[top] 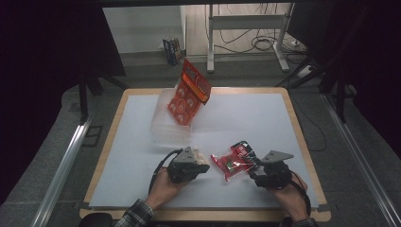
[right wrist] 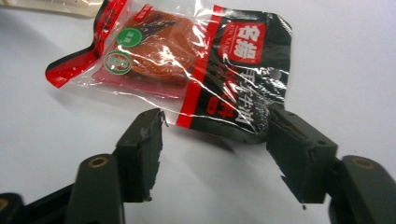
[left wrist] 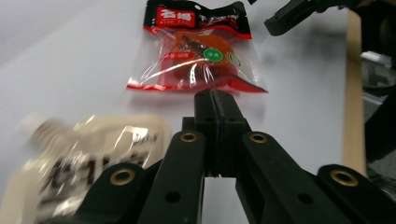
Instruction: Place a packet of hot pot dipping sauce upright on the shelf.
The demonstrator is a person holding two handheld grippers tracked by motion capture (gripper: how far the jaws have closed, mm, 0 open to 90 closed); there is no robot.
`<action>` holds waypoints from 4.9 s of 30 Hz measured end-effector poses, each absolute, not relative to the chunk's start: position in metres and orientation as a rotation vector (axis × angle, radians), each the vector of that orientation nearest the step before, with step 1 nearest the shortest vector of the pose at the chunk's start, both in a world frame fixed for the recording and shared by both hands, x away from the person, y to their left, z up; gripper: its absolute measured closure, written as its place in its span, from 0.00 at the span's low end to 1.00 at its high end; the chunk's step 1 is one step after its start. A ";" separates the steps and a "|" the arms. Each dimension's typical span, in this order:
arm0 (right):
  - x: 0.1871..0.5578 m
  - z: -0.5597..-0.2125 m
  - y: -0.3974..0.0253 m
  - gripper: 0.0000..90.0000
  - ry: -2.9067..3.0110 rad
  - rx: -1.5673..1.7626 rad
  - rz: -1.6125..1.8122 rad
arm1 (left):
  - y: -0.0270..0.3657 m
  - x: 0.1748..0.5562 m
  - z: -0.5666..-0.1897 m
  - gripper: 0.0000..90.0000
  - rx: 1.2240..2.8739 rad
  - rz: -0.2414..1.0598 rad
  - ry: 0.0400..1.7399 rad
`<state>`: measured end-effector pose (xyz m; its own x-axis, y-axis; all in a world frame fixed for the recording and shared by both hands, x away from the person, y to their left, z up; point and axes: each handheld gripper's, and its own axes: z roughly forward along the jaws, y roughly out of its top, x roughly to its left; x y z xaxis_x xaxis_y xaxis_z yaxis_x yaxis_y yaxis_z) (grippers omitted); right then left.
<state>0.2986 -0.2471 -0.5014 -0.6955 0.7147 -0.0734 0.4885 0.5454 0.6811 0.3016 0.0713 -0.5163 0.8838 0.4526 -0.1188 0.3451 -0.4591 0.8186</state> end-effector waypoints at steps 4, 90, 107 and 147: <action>0.300 -0.502 -0.249 0.34 2.434 1.000 0.926 | 0.050 0.309 -0.521 0.99 2.119 0.161 0.563; 0.339 -0.466 -0.188 0.76 2.551 1.020 1.269 | 0.058 0.303 -0.507 0.25 2.156 0.216 0.595; 0.346 -0.448 -0.189 0.76 2.519 0.981 1.292 | 0.096 0.278 -0.505 0.04 2.119 0.279 0.649; 0.411 -0.414 -0.119 0.76 2.565 0.796 1.298 | 0.179 0.240 -0.516 0.00 2.047 0.327 0.780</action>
<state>0.4114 -0.1189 -0.4141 -0.8461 0.5245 0.0949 0.3871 0.4823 0.7858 0.2402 0.1786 -0.5161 0.7668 0.6387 -0.0632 0.4026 -0.4019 0.8224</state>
